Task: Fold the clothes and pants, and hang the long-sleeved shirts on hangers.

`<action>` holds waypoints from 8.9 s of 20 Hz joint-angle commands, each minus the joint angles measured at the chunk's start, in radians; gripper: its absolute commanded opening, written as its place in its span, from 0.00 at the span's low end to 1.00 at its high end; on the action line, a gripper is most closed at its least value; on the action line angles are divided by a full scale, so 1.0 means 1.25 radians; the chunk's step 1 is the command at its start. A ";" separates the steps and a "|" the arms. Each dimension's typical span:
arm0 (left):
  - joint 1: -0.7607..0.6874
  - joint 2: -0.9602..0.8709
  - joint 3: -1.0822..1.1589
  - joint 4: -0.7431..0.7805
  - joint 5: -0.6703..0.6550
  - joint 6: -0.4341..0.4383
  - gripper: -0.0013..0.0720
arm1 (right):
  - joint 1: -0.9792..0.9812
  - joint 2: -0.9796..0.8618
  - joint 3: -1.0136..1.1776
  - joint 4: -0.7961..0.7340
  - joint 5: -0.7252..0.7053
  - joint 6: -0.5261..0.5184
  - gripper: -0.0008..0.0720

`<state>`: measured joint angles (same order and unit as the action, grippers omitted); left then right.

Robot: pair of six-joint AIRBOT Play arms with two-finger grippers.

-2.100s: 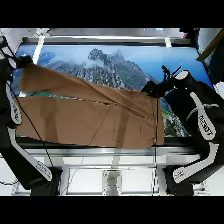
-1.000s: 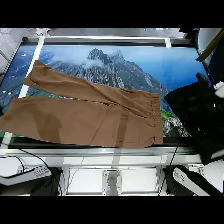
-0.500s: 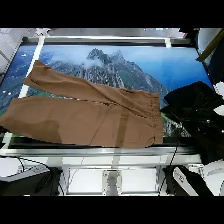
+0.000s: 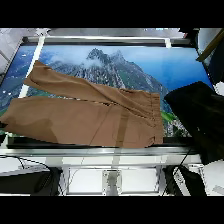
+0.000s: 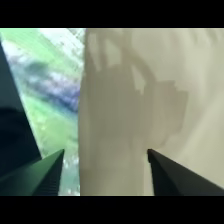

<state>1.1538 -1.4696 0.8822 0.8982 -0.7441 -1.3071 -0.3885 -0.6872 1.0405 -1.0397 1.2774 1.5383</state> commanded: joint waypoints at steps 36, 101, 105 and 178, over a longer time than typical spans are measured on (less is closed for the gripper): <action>-0.069 0.053 0.032 -0.007 -0.106 0.136 0.03 | -0.193 -0.330 -0.565 0.162 -0.082 -0.236 0.77; -0.341 0.352 0.106 0.287 -0.193 0.010 0.03 | -0.179 -0.464 -0.479 -0.091 0.067 -0.344 0.68; -0.341 0.352 0.106 0.287 -0.195 0.010 0.03 | -0.154 -0.464 -0.478 0.068 0.049 -0.411 0.43; -0.817 -0.042 0.699 0.286 -0.067 -0.134 0.90 | 0.001 -0.747 0.082 0.023 -0.074 -0.305 0.81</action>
<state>0.1329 -1.5230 1.7554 1.2560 -0.8043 -1.4742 -0.3874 -1.6184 1.1023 -0.9863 1.1667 1.1782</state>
